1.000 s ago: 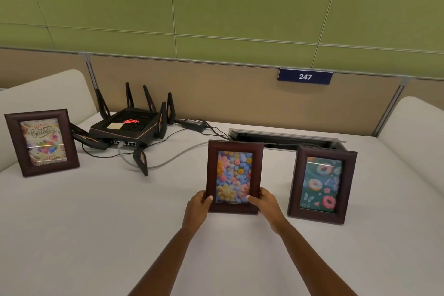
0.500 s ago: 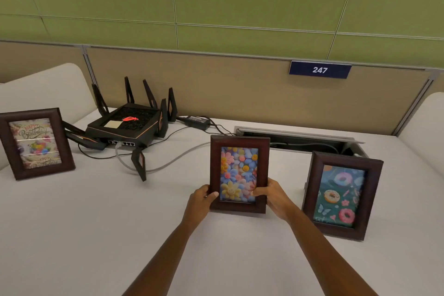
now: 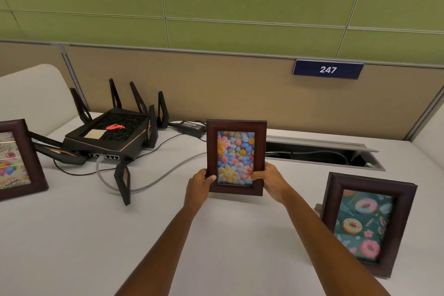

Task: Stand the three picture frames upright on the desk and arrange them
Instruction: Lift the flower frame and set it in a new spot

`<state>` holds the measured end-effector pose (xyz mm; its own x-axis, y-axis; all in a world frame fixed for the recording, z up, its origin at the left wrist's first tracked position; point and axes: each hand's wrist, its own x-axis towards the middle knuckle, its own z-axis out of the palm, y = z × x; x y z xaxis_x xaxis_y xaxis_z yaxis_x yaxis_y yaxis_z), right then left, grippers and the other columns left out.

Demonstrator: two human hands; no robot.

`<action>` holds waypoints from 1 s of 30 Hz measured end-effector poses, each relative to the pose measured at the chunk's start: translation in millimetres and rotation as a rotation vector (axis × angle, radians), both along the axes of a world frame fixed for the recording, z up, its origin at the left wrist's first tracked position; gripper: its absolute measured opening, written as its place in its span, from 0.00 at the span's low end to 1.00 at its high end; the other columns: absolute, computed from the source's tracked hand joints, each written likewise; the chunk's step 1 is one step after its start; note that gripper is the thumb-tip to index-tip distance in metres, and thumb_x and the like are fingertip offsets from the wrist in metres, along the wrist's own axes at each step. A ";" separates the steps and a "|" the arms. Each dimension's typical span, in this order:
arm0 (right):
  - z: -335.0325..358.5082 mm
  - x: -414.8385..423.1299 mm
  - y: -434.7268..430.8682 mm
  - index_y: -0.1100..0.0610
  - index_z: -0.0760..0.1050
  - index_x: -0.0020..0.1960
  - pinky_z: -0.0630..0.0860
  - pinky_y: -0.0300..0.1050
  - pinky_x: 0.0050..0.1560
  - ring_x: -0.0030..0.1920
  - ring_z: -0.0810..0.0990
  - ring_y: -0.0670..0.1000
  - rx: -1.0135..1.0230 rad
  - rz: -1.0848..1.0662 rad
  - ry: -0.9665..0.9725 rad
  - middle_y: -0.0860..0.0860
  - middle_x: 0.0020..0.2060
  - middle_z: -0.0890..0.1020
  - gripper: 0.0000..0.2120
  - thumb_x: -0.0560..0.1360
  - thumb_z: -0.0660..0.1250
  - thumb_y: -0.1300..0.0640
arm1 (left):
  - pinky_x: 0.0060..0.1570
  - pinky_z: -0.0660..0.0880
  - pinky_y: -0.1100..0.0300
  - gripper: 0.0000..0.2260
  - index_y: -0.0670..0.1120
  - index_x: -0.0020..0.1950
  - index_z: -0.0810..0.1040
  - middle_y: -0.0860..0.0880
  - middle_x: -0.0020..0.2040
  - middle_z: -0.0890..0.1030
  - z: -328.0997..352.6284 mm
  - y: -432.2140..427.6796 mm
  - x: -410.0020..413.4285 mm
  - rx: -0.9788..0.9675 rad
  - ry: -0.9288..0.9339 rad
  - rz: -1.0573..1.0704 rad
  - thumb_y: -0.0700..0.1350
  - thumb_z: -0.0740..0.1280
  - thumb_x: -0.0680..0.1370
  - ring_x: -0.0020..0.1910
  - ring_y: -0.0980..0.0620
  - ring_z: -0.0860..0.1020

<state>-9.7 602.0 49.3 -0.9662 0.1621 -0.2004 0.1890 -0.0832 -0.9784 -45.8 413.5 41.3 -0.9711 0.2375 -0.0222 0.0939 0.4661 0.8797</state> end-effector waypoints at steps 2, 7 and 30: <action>-2.8 -9.9 3.1 0.53 0.70 0.52 0.76 0.48 0.53 0.52 0.78 0.53 0.008 -0.008 -0.014 0.50 0.49 0.78 0.17 0.71 0.63 0.72 | 0.59 0.76 0.47 0.14 0.33 0.59 0.72 0.37 0.59 0.79 -2.0 4.3 -8.8 -0.001 -0.007 0.005 0.41 0.59 0.79 0.58 0.39 0.77; -12.4 -25.9 10.5 0.52 0.71 0.50 0.76 0.48 0.51 0.50 0.78 0.52 -0.022 -0.036 -0.034 0.49 0.47 0.78 0.17 0.71 0.62 0.72 | 0.59 0.76 0.48 0.14 0.33 0.58 0.72 0.36 0.58 0.79 -8.2 14.4 -28.0 -0.014 -0.031 0.014 0.41 0.59 0.79 0.57 0.39 0.77; -40.4 -5.6 2.3 0.56 0.47 0.73 0.69 0.57 0.65 0.69 0.67 0.60 0.179 -0.240 -0.107 0.59 0.71 0.63 0.39 0.71 0.69 0.63 | 0.72 0.60 0.53 0.34 0.42 0.75 0.43 0.42 0.76 0.55 -48.5 21.1 5.6 -0.234 0.017 0.044 0.47 0.62 0.78 0.75 0.45 0.56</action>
